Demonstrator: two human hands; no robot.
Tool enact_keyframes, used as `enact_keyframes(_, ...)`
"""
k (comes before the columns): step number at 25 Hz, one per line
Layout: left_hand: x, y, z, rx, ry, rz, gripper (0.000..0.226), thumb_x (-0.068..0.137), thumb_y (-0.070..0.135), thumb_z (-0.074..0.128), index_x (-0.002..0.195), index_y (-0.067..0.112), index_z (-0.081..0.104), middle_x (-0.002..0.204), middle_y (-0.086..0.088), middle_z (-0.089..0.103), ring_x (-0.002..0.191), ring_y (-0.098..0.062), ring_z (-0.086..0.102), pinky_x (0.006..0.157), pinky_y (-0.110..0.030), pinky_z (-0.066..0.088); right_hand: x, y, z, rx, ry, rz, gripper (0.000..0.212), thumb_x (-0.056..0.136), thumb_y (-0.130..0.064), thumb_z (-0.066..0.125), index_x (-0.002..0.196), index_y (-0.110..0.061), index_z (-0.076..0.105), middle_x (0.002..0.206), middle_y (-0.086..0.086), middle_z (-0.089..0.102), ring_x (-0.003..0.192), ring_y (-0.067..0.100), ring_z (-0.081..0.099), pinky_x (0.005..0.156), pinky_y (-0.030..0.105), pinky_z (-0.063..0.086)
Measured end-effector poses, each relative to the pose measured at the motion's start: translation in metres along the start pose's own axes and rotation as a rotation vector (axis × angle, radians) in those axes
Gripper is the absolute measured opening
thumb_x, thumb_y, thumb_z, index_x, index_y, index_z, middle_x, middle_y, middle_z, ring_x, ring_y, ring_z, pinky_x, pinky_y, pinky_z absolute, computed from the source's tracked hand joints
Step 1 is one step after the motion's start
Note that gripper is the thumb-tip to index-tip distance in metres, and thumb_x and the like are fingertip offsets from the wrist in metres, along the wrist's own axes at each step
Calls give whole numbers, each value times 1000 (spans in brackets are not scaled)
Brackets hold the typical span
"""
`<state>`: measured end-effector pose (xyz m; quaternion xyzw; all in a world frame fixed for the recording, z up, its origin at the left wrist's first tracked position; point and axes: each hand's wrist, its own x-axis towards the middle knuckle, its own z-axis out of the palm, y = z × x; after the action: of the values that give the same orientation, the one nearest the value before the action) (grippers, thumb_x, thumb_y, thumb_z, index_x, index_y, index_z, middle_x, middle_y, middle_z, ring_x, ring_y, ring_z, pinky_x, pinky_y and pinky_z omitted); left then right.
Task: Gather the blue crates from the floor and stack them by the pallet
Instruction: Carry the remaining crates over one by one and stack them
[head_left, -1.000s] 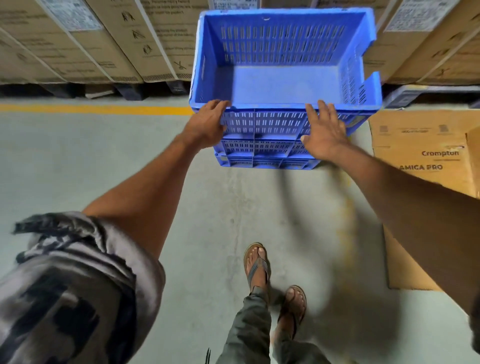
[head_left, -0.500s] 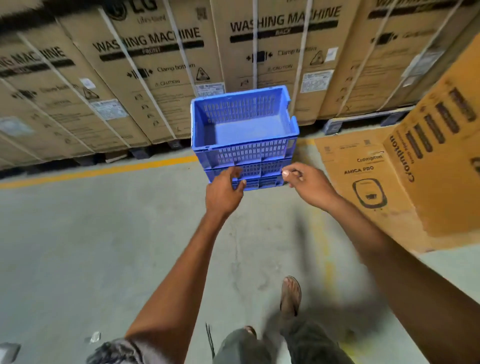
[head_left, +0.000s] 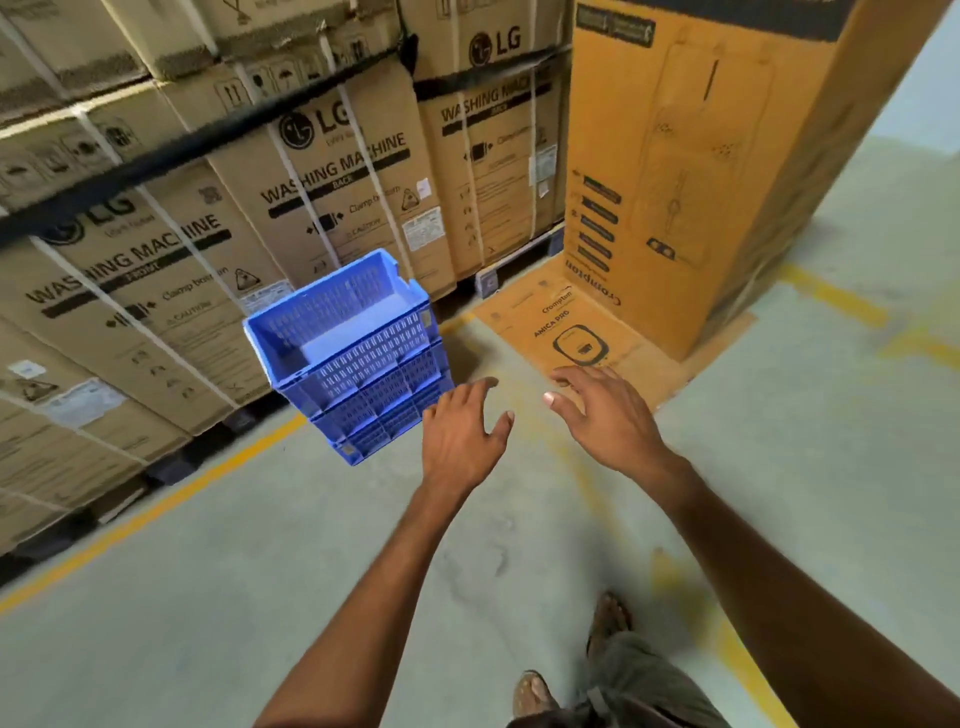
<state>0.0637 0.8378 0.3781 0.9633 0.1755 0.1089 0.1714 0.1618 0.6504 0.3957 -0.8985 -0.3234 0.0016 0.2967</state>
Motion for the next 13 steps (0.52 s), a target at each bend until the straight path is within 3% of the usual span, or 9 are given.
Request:
enact_keyframes(3,-39,66,10,-26,-64,167,44,94,53,52,133,33,53,133,8,61,125,-19,53,101,-41,37,-95,29,-35,123,71,196,41,96,-53,56,133,-33,54,115,-14,65,103,7,59,86,30,49)
enact_keyframes(8,-123,193,63,-130,-210,350,36,94,50,55,126,33,59,124,10,65,114,-19,59,94,-39,41,-254,91,-88,332,268,587,28,93,-45,66,118,-31,65,98,-17,71,88,3,67,80,14,50)
enact_keyframes(11,-184,274,104,-186,-343,423,28,95,49,56,118,36,63,118,13,67,108,-16,63,92,-38,45,-363,134,-117,393,319,806,27,92,-49,64,112,-33,68,96,-13,74,88,1,69,86,24,52)
enact_keyframes(13,-227,333,127,-202,-420,488,24,95,49,56,112,36,65,112,15,68,103,-13,66,89,-37,48,-432,158,-141,428,363,900,36,86,-59,60,110,-32,69,94,-13,75,88,2,70,90,29,53)
